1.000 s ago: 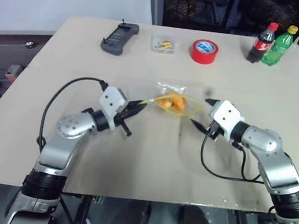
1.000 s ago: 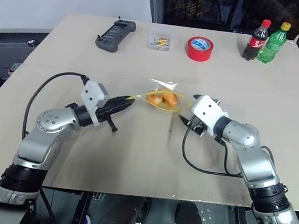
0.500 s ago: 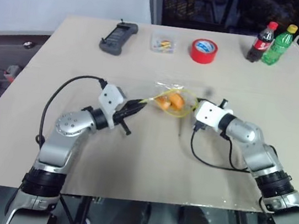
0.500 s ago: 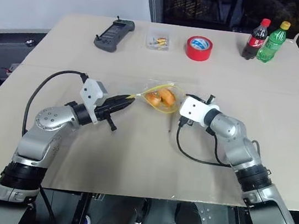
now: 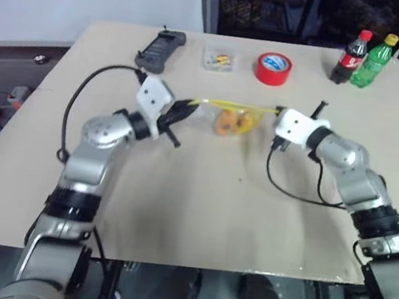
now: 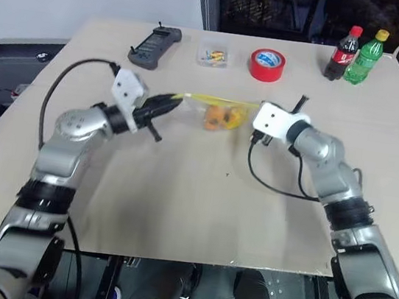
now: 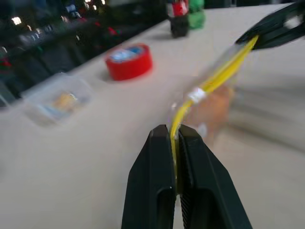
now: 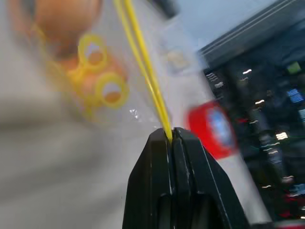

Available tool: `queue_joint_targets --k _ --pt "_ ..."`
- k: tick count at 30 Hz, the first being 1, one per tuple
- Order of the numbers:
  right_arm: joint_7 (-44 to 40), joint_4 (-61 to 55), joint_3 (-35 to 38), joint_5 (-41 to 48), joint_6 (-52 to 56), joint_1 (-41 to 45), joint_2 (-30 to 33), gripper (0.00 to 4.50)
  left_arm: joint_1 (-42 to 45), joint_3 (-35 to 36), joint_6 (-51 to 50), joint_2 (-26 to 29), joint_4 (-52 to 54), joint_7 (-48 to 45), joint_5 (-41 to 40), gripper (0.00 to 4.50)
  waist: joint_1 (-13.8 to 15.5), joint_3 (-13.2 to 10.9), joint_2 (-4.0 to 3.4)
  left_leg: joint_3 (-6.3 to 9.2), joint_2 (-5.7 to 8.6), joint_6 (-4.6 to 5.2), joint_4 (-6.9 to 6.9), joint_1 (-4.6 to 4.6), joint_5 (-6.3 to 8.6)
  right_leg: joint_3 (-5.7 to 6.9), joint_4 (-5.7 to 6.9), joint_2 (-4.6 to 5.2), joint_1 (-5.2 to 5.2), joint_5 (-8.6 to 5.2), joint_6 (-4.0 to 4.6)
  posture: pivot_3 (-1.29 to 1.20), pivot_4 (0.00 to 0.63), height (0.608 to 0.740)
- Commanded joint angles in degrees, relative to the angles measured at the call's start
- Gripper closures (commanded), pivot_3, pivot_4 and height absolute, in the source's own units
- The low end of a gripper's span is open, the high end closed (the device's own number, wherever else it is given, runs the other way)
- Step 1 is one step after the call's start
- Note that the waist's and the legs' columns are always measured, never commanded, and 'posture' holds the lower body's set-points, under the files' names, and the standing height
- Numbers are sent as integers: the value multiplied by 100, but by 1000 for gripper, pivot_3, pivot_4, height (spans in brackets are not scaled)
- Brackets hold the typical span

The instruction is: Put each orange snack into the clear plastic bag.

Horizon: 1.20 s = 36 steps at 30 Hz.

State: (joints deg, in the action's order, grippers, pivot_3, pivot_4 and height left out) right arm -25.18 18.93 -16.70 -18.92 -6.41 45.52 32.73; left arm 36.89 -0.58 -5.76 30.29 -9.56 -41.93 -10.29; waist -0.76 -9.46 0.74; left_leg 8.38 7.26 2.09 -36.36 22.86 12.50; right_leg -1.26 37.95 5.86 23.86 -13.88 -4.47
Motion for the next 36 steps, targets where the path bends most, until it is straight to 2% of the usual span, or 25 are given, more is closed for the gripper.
queue_joint_targets --k 1,6,9,11,14,16,19,22,25,27,31,34,35,36 --pt "394 349 575 -196 -114 354 537 4449 727 123 767 -28 -793 372 375 4500 3 -2 3 2 3 0 2 9 0 2 -5 2 7 0 0 0 150 740" --pt "165 -581 886 38 -48 -240 938 4449 569 22 1634 -105 -655 531 647 4500 -34 1 4 1 6 3 8 40 1 -5 -26 9 35 -1 0 0 150 740" --pt "-194 -1753 1017 129 360 -1269 1112 4449 -260 -80 1950 -72 34 501 778 4500 -111 6 4 -1 6 4 -7 97 1 -13 -12 11 100 0 0 0 150 740" --pt "-425 -2336 1017 177 596 -1819 1162 4449 -788 -150 2108 -71 381 524 890 4500 -145 6 3 -4 6 4 -3 97 1 -16 -7 12 104 -1 0 0 150 740" --pt "-433 -2846 1062 236 969 -2441 986 3643 -1384 -315 2114 -151 812 650 1110 4500 -144 3 0 -6 6 5 -11 90 0 -25 12 6 104 5 -6 0 150 740" --pt "-460 -3128 1122 239 1161 -2731 951 2659 -1585 -393 2107 -179 1006 704 1216 4500 -112 1 -4 -4 6 2 -18 81 -3 -25 16 0 94 26 -9 0 150 740" --pt "-912 -3946 1448 845 1587 -3361 980 1314 -1750 -477 2148 -202 1225 826 1450 4500 -5 1 -5 -2 -1 5 -36 76 -4 -23 11 -9 78 49 -16 0 150 740" --pt "-1451 -4734 1687 1445 1789 -3605 1158 1314 -1759 -541 2229 -142 1338 874 1699 4500 34 -1 -8 2 -11 6 -64 72 -3 -17 7 -22 56 58 -24 0 150 740" --pt "-1574 -5032 1420 1694 2096 -3160 942 1314 -1772 -601 2313 -73 1388 865 1860 4500 -10 -1 -8 0 -13 7 -80 72 -2 -18 -1 -26 47 68 -36 0 150 740" --pt "-1578 -5080 990 1729 2303 -2664 583 1314 -1774 -654 2353 -52 1403 875 1950 4500 -20 -1 -8 -6 -18 7 -83 62 -2 -23 -2 -30 39 74 -35 0 150 740" --pt "-1469 -4549 -193 1413 2655 -1505 -533 1314 -1768 -731 2344 -58 1427 845 2006 4500 -14 -2 -8 -2 -43 5 -71 32 -1 -19 -6 -53 16 74 -30 0 150 740" --pt "-1431 -4213 -550 1247 2611 -1199 -936 1314 -1784 -736 2312 -61 1474 853 2017 4500 14 -1 -7 -6 -43 4 -66 26 -2 -25 -5 -57 16 77 -26 0 150 740" --pt "-1452 -4144 -630 1202 2551 -1156 -981 1813 -1792 -736 2301 -57 1493 861 2016 4500 39 0 -5 -2 -41 1 -65 26 -3 -22 -9 -56 16 80 -21 0 150 740" --pt "-1454 -4073 -673 1165 2502 -1113 -1015 2076 -1809 -728 2280 -53 1515 867 2009 4500 64 0 -5 0 -37 -3 -65 27 -5 -20 -10 -53 15 80 -21 0 150 740"
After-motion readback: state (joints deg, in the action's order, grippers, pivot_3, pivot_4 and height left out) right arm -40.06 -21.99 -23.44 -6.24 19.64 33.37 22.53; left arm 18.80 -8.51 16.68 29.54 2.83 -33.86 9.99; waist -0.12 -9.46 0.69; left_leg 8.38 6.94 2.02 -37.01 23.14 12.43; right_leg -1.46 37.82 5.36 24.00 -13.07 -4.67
